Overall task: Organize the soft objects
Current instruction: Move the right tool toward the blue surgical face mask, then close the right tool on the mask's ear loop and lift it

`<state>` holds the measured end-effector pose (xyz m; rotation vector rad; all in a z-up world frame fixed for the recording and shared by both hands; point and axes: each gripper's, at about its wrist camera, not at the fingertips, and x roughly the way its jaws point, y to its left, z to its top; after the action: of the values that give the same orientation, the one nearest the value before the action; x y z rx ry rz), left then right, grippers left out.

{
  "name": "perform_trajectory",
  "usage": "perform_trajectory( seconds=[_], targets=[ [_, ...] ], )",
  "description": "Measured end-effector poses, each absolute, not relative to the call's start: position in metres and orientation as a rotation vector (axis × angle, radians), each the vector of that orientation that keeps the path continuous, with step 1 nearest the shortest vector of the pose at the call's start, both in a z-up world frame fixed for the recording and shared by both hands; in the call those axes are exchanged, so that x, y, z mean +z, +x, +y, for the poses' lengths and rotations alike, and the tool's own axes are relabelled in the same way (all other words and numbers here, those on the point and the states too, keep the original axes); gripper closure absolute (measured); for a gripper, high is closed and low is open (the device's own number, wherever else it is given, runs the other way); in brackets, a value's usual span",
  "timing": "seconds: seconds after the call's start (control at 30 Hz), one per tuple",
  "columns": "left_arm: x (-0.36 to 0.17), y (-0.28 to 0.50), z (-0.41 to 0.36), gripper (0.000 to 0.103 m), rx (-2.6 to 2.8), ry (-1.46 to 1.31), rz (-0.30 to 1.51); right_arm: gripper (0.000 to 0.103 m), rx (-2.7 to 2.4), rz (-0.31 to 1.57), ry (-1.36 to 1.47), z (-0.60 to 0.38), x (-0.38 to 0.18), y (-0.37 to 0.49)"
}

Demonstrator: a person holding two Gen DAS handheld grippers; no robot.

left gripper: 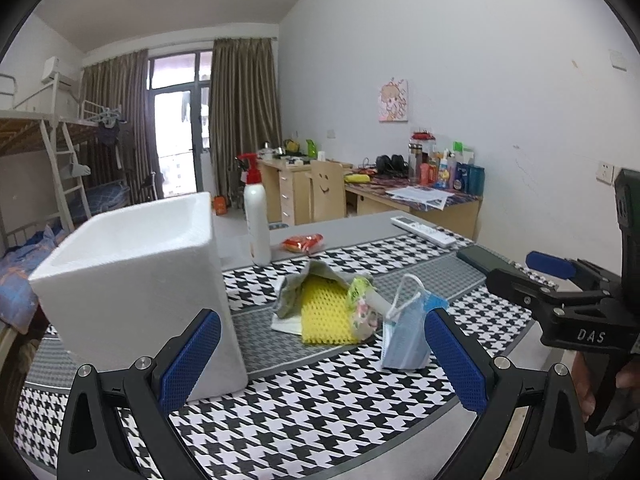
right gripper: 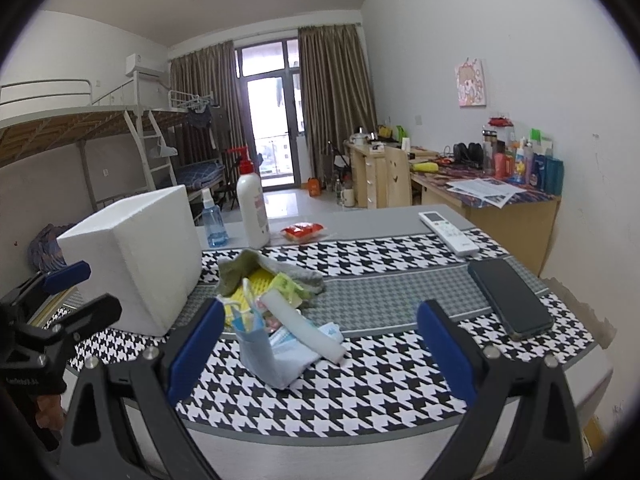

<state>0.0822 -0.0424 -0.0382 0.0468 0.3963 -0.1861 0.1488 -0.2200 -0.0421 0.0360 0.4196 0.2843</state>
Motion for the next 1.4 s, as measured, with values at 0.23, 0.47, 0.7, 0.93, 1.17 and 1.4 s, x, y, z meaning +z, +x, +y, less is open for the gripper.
perform_trajectory(
  seconds=[0.23, 0.47, 0.7, 0.93, 1.17, 1.4],
  targets=[
    [-0.053, 0.094, -0.052, 0.001, -0.229, 0.06, 0.441, 0.005, 0.288, 0.465, 0.038, -0.221, -0.05, 0.166],
    [-0.061, 0.103, -0.057, 0.001, -0.231, 0.064, 0.463, 0.005, 0.308, 0.498, 0.022, -0.22, -0.061, 0.176],
    [-0.067, 0.113, -0.046, 0.001, -0.203, 0.058, 0.471, 0.005, 0.379, 0.539, 0.012, -0.211, -0.075, 0.176],
    [-0.073, 0.12, -0.035, 0.001, -0.167, 0.042, 0.501, 0.021, 0.459, 0.579, -0.005, -0.193, -0.088, 0.178],
    [-0.077, 0.124, -0.033, 0.001, -0.21, 0.035, 0.53, 0.044, 0.521, 0.628, -0.007, -0.183, -0.098, 0.186],
    [-0.079, 0.127, -0.035, 0.001, -0.204, 0.036, 0.546, 0.069, 0.568, 0.675, 0.002, -0.177, -0.106, 0.192]
  ],
)
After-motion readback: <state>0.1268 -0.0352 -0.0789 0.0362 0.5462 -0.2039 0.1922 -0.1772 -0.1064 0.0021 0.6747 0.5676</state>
